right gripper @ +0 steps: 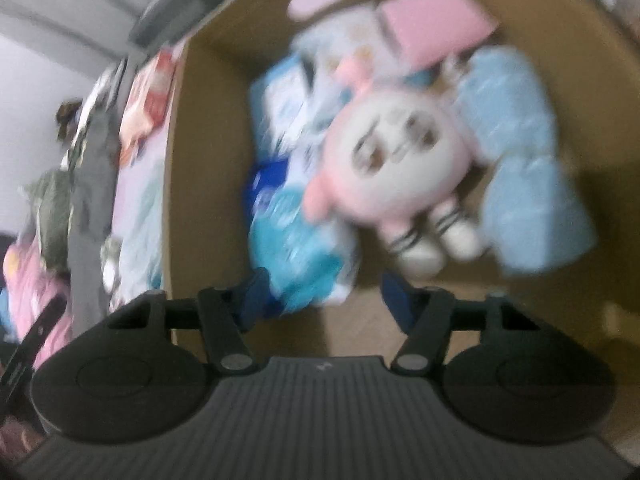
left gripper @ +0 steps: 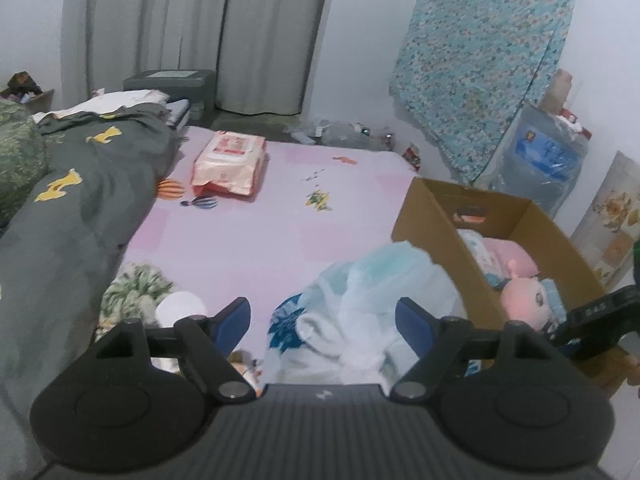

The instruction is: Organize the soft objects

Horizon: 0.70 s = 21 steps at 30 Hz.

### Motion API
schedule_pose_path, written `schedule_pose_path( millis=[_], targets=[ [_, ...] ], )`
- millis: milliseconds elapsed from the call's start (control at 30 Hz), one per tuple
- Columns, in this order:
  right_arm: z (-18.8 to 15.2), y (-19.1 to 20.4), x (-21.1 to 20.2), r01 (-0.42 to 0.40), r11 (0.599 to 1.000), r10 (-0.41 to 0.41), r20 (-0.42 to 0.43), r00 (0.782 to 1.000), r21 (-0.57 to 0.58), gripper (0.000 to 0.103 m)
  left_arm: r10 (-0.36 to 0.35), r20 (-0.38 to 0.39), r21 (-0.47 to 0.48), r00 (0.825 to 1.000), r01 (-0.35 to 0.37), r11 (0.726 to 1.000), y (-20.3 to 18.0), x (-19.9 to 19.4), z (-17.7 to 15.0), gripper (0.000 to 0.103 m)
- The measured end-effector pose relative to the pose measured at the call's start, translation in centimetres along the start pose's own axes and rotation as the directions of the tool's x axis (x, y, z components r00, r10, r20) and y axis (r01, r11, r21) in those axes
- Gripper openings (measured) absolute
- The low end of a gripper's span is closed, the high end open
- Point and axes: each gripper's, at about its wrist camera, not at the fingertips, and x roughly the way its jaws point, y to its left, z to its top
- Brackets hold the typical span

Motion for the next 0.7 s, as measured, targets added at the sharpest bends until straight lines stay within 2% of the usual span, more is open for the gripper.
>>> schedule_pose_path(
  millis=[167, 267, 433, 567, 633, 700],
  targets=[
    [-0.3, 1.0, 4.3, 0.02, 1.0, -0.019, -0.107, 0.994, 0.002, 0.039, 0.014, 0.007, -0.032, 1.0, -0.014, 0.999, 0.9, -0.8, -0.4, 0.081],
    [-0.2, 1.2, 5.3, 0.025, 1.0, -0.024, -0.1, 0.995, 0.015, 0.036, 0.016, 0.016, -0.039, 1.0, -0.015, 0.999, 1.2, -1.1, -0.3, 0.081],
    [0.2, 1.2, 5.0, 0.01, 0.999, -0.008, -0.055, 0.998, 0.046, 0.038, 0.008, 0.014, -0.033, 1.0, -0.008, 0.999, 1.2, -1.1, -0.4, 0.081],
    [-0.1, 0.7, 2.2, 0.012, 0.999, -0.01, -0.031, 0.999, 0.043, 0.038, 0.008, 0.017, -0.018, 1.0, -0.008, 1.0, 1.2, -1.3, -0.6, 0.081],
    [0.0, 0.4, -0.5, 0.016, 0.999, -0.017, 0.022, 1.0, 0.039, 0.039, 0.009, 0.023, -0.013, 1.0, -0.009, 1.0, 1.3, -1.3, -0.7, 0.081],
    [0.3, -0.2, -3.1, 0.057, 0.998, -0.061, 0.093, 0.994, 0.04, 0.041, 0.005, 0.022, -0.013, 1.0, -0.004, 1.0, 1.4, -1.3, -0.8, 0.082]
  ],
)
